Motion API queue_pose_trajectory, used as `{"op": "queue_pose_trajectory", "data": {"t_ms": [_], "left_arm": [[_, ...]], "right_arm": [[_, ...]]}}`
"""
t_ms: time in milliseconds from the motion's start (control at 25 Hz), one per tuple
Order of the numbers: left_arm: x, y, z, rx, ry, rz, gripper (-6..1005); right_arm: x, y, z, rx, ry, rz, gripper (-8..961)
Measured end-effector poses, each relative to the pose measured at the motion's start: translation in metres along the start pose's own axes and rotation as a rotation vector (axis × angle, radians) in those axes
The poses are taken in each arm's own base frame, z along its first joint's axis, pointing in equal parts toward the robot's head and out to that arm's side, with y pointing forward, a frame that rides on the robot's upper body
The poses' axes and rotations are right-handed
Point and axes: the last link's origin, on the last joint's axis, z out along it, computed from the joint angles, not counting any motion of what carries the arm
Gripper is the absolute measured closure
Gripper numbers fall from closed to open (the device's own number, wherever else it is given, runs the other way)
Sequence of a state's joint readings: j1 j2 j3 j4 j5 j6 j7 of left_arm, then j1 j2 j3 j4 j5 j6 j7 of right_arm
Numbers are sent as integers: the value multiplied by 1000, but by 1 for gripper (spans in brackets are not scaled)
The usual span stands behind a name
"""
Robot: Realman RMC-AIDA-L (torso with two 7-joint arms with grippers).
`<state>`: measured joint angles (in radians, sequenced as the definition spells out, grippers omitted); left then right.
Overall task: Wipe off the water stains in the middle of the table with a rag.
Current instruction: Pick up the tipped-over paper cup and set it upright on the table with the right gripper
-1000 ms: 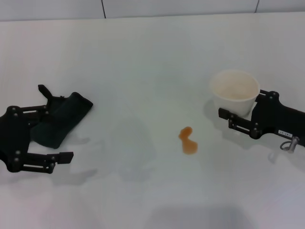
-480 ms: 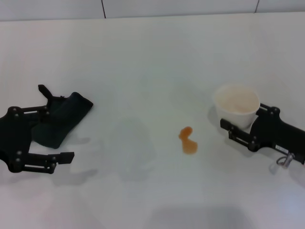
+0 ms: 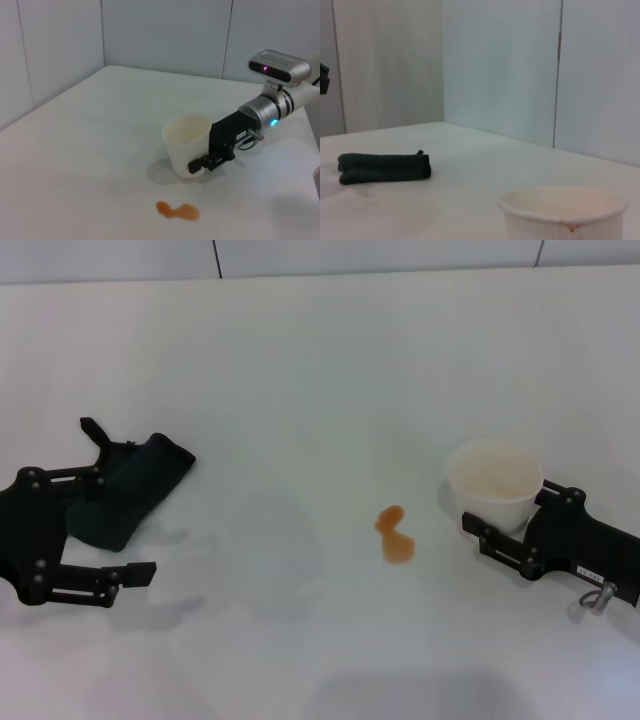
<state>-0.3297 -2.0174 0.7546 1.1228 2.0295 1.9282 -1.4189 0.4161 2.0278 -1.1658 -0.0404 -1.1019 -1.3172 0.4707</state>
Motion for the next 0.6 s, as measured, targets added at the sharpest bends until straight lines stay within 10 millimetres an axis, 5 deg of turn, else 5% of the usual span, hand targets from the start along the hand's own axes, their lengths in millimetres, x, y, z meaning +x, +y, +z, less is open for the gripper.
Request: {"op": "queue_pose_trajectory", "data": {"t_ms": [320,600], "left_arm": [[-1,1,0,-4,-1,-3,159],[-3,3,-2,-1,1,-10,162]], "right_arm": [[4,2,-3,5,15,17,270],[4,5,-5,-3,3,27,79]]}}
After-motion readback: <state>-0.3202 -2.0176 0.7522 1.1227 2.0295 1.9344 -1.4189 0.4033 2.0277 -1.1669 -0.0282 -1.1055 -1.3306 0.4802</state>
